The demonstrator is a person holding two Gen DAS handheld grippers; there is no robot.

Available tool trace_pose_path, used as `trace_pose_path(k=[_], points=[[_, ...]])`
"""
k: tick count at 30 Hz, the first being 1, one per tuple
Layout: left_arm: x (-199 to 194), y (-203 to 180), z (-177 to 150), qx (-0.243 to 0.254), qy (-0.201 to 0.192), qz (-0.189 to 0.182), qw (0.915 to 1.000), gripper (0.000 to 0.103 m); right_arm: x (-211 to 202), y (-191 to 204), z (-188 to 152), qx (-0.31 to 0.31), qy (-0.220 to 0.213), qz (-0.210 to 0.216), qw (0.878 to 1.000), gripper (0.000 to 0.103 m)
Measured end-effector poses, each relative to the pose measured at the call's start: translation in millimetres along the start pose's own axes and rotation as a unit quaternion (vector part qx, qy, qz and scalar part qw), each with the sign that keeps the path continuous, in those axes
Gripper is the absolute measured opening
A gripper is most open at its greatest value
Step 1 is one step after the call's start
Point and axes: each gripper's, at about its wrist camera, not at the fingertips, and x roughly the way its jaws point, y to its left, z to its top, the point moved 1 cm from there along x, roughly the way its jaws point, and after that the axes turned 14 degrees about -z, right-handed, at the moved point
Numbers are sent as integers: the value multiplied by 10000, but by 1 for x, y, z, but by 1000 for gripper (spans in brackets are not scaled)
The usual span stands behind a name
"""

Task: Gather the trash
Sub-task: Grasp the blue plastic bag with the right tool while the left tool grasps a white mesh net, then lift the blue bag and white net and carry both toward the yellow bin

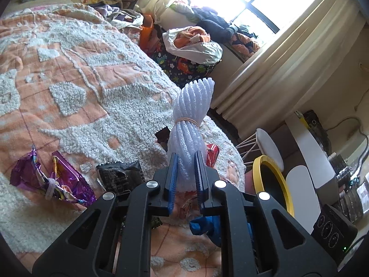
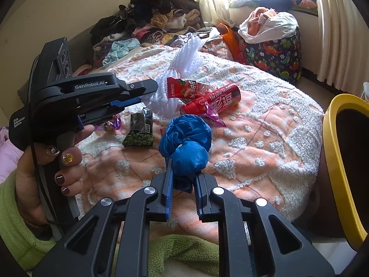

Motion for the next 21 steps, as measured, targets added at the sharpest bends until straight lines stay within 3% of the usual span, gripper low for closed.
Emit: trace_pose_path(k=[10, 13, 21], points=[[-21, -21, 15, 357, -400, 56, 9985, 9, -21, -2, 9, 40, -251, 44, 9997, 15], [-24, -30, 17, 676, -430, 299, 9963, 9, -26, -4, 11, 77, -314, 49, 9995, 15], [-37, -39, 20, 742, -577, 179, 9954, 9, -41, -15, 16, 219, -521, 16, 9984, 15]])
